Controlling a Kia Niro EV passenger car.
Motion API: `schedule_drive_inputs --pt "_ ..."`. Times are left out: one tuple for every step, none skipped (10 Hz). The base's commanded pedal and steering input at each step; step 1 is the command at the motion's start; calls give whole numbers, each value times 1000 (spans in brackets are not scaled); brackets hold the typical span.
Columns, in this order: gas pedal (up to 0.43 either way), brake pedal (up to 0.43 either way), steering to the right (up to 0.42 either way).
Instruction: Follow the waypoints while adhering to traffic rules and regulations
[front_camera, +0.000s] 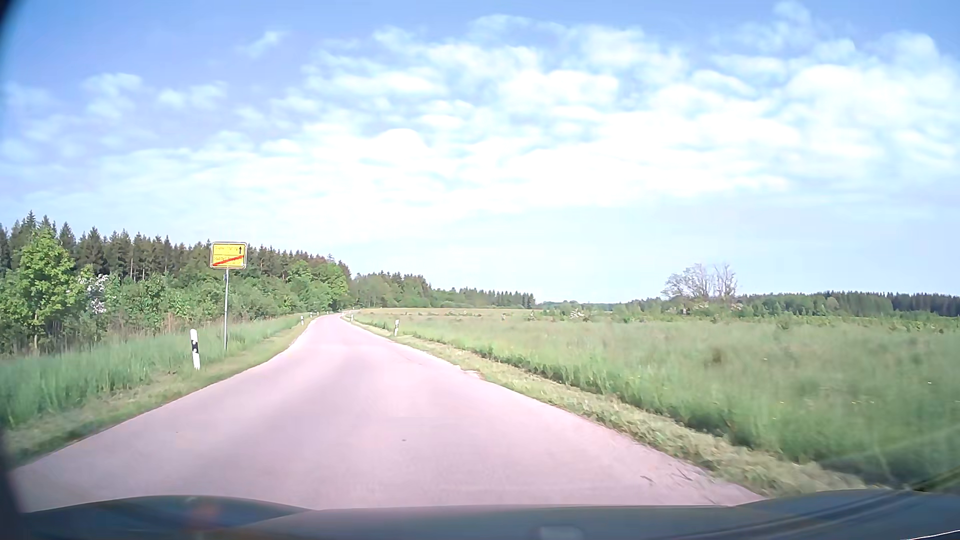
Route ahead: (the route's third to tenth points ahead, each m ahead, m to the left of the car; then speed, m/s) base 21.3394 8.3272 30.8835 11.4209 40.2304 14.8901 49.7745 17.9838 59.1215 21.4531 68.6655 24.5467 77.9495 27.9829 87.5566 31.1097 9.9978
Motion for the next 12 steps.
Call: schedule_drive_inputs --pt "79 0 -105" --pt "87 0 -102" --pt "98 0 -102" --pt "110 0 -102" --pt "110 0 -102" --pt "118 0 -101" --pt "118 0 -96" --pt "118 0 -87" --pt "118 0 -79" --pt "118 0 -74" --pt "118 0 -65" --pt "118 0 -58"
